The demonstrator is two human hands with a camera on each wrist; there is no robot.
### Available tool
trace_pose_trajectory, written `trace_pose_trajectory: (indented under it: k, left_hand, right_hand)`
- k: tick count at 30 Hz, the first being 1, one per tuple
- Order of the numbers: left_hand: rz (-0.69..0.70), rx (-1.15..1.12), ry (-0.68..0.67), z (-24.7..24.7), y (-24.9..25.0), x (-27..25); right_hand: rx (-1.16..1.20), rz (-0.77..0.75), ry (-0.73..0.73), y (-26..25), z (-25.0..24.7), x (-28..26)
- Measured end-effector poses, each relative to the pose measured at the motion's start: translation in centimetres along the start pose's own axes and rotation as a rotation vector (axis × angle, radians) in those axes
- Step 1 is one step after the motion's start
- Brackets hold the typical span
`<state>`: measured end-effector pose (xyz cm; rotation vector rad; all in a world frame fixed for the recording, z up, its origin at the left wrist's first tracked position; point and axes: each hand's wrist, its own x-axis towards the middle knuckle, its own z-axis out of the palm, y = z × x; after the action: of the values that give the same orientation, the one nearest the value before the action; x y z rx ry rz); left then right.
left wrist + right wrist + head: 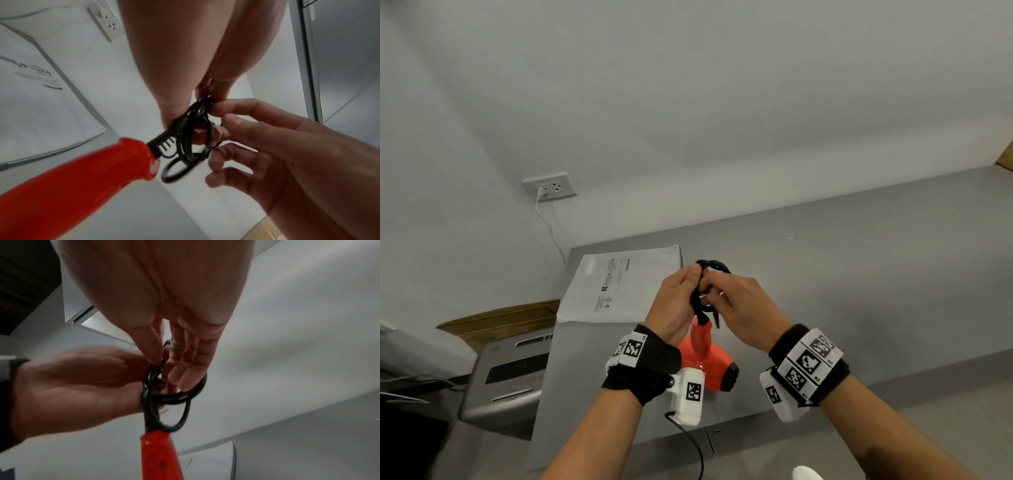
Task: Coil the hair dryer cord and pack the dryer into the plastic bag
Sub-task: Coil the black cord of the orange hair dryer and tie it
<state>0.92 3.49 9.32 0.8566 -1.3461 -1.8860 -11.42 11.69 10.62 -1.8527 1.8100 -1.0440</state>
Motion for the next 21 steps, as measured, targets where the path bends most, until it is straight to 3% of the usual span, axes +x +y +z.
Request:
trace_pose_trajectory:
  k: [4,5,7,9,14,21]
  left_hand:
    - [-0.034,-0.039,0.041,-0.2,0.2,-0.2]
    - [-0.045,-0.055,0.035,-0.1,0.2,-0.3]
    - [-0.056,-0.074,0.012,0.1,0.0,-0.5]
    - [-0.064,-0.084,0.038,0.2,0.0,-0.5]
    - [-0.033,-0.23,0.249,-2.6,0.7,0.2]
    - [0.076,-0.093,0.324,-4.6,1.1,-0.1]
  right_hand:
    - [0.013,0.096,0.348,1.1,-1.5,0.7]
    - [0.037,0.163,0.337,1.5,-1.9,1.0]
    - [0.178,0.265,0.138,2.2,-1.9,1.6]
    - [0.397,0.286,0.04,2.5,-1.3,1.7]
    - [0.921,0.384,0.126,2.5,-1.1,0.9]
    - [0.971,0.544,0.227,2.7,-1.1,0.4]
